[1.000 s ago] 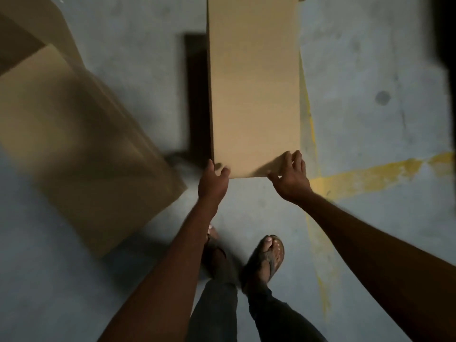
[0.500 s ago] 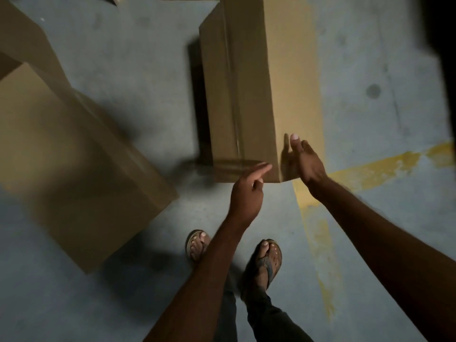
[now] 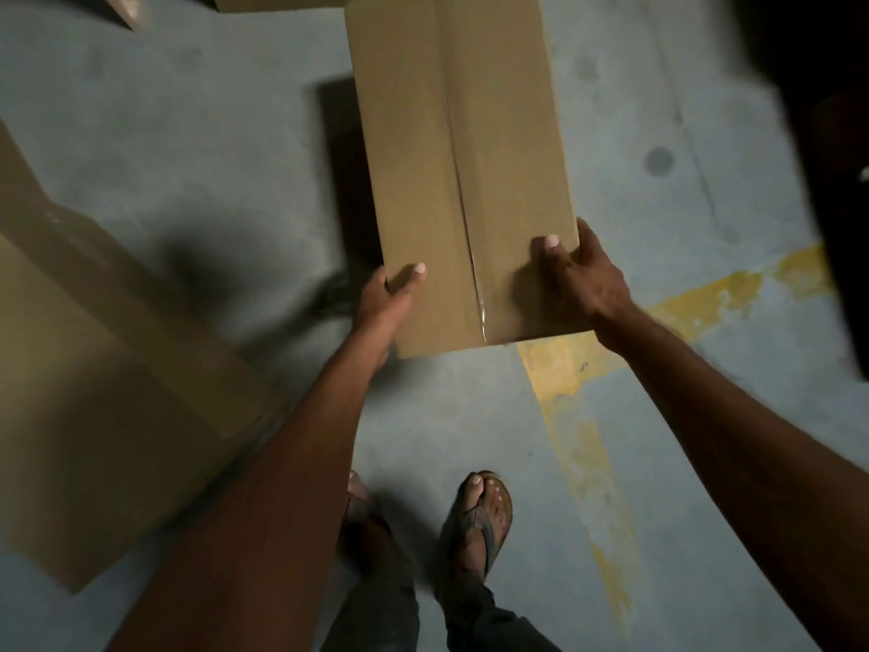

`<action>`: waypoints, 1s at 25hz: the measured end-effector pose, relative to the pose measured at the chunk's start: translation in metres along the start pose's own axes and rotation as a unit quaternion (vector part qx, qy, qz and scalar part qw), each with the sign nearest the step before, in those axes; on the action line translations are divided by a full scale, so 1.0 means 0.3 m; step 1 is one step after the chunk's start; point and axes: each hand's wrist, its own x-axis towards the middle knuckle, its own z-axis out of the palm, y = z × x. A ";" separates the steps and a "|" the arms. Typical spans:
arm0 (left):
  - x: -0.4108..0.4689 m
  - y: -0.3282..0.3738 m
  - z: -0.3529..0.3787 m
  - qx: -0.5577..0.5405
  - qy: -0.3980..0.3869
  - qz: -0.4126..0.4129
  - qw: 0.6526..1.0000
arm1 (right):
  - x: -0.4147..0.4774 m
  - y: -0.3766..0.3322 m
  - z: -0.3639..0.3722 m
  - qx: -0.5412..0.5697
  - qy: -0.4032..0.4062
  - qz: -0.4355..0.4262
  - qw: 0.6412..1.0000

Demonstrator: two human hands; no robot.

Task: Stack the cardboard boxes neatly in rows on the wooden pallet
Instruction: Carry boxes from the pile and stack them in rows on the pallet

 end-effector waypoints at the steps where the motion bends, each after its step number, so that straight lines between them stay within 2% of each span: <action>1: -0.015 0.031 -0.007 0.003 0.013 0.025 1.000 | -0.003 -0.004 -0.035 0.019 -0.002 0.003 1.000; 5: -0.152 0.280 -0.125 0.014 0.018 0.080 0.997 | -0.072 -0.107 -0.222 0.135 -0.028 0.031 0.990; 7: -0.268 0.453 -0.181 0.053 0.001 0.090 0.995 | -0.154 -0.192 -0.334 0.155 -0.051 0.058 0.985; 11: -0.678 0.725 -0.268 0.142 0.004 0.110 0.984 | -0.427 -0.318 -0.577 0.162 -0.048 0.091 0.981; 15: -1.138 0.774 -0.326 0.140 0.013 0.142 0.980 | -0.849 -0.327 -0.793 0.226 -0.028 0.079 0.970; 17: -1.361 0.749 -0.345 0.116 0.017 0.184 0.976 | -1.062 -0.292 -0.897 0.247 -0.020 0.090 0.965; 21: -1.754 0.717 -0.356 0.070 -0.035 0.262 0.962 | -1.409 -0.252 -1.082 0.268 -0.040 0.091 0.958; 25: -2.040 0.676 -0.390 0.058 -0.068 0.319 0.944 | -1.711 -0.188 -1.185 0.285 0.050 0.067 0.955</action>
